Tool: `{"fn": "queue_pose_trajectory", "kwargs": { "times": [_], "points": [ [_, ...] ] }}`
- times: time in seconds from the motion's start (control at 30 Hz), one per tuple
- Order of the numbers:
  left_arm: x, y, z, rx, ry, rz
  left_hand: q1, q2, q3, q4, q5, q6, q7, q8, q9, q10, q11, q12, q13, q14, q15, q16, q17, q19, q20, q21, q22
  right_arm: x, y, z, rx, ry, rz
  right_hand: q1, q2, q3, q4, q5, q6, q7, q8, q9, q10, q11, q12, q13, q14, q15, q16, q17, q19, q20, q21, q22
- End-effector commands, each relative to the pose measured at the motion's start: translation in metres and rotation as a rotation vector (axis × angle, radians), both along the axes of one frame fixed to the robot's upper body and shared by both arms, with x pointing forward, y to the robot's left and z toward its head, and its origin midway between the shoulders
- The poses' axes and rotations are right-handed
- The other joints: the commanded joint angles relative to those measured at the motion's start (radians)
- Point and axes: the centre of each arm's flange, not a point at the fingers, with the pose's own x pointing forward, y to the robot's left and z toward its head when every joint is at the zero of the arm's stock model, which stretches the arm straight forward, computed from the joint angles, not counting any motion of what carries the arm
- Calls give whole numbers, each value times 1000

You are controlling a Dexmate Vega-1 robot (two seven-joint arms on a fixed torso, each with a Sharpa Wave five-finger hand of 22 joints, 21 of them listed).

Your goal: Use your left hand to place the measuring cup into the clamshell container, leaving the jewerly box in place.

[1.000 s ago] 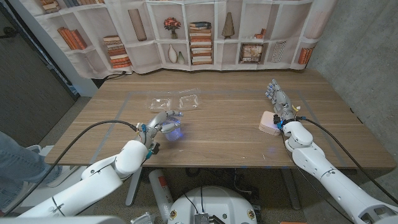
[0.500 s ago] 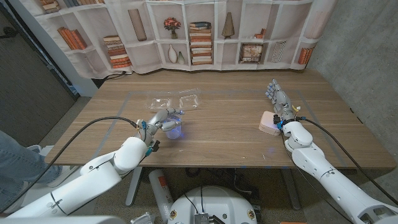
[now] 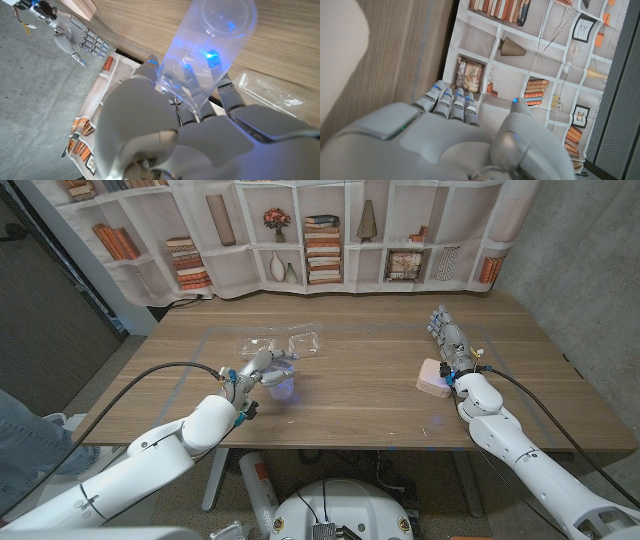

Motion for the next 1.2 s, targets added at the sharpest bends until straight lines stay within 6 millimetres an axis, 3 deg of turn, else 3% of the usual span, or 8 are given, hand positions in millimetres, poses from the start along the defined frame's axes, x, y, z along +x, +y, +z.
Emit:
{"fn": "queue_pose_trajectory", "kwargs": {
  "times": [0.03, 1.2],
  "points": [
    [-6, -5, 9, 5, -27, -27, 30, 38, 16, 9, 4, 5, 6, 6, 5, 7, 0, -5, 3, 7, -4, -1, 3, -5, 0, 6, 3, 1, 0, 9, 2, -19, 1, 2, 3, 4, -6, 0, 6, -2, 3, 3, 9, -2, 2, 4, 10, -4, -3, 5, 9, 4, -2, 2],
    [-15, -9, 20, 29, -15, -128, 16, 33, 25, 12, 8, 5, 7, 9, 9, 11, -2, -12, 15, 12, -6, -9, 13, -15, 0, 25, -2, -8, -3, 14, -30, -28, -2, 2, 4, 4, -9, 0, 8, 1, 3, 3, 12, -3, 3, 4, 13, -9, -3, 4, 14, 1, -11, 2]
  ]
}}
